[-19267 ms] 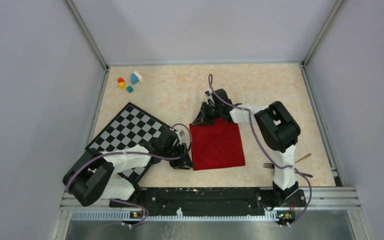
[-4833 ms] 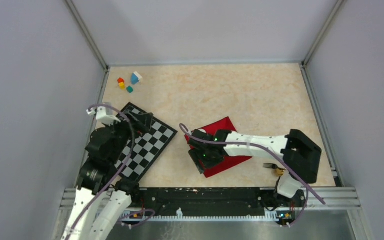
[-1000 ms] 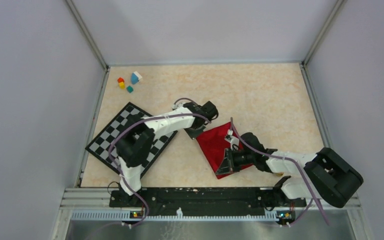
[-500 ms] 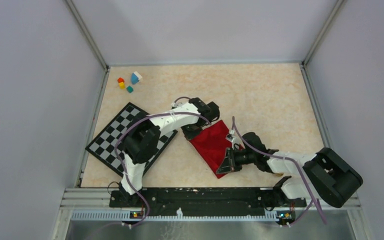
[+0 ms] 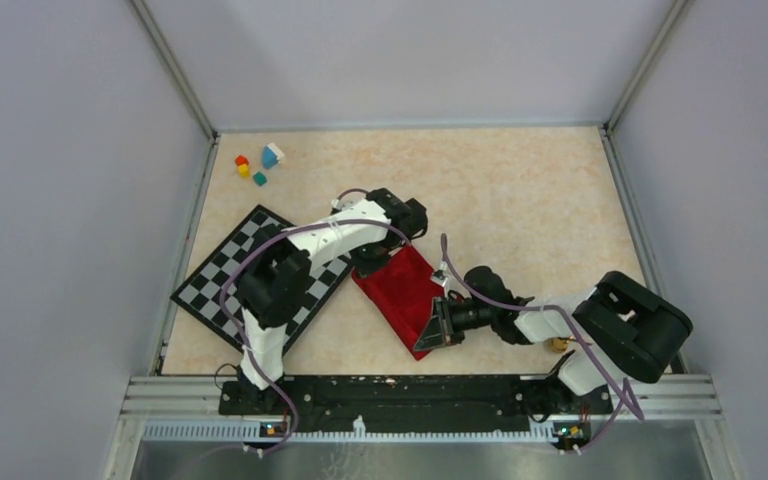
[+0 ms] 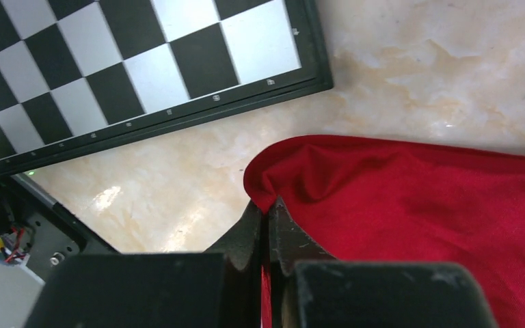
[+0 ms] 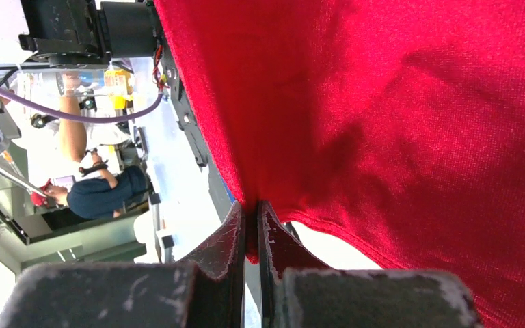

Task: Fold the napkin into a case and place the utensils inside
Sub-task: Fold the lower triangle-folded napkin at the center of the board.

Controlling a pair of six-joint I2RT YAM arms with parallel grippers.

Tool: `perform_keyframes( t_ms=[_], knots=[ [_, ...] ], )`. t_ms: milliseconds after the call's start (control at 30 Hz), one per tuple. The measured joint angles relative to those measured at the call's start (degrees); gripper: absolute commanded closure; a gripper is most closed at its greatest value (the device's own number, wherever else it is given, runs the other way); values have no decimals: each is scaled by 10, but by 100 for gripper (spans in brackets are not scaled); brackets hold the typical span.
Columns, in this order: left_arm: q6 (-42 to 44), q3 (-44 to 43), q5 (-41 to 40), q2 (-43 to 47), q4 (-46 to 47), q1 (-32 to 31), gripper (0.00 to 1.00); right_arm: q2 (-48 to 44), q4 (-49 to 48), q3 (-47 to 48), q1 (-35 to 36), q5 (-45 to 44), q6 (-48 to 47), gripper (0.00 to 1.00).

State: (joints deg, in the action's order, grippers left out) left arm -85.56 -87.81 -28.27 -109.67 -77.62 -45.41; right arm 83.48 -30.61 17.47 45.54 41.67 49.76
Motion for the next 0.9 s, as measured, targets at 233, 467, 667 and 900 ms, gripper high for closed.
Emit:
perform_keyframes(
  t_ms=[233, 467, 667, 900],
  knots=[
    [19, -71, -7, -86, 3, 1, 100, 4, 14, -2, -35, 10, -7, 100],
    [35, -75, -3, -111, 17, 1, 100, 10, 40, -2, -52, 7, -33, 100],
    [46, -75, 4, -132, 31, 1, 100, 10, 73, 3, -60, -6, -61, 100],
    [59, -75, 4, -136, 51, 4, 100, 9, 103, 14, -61, -25, -83, 97]
  ],
)
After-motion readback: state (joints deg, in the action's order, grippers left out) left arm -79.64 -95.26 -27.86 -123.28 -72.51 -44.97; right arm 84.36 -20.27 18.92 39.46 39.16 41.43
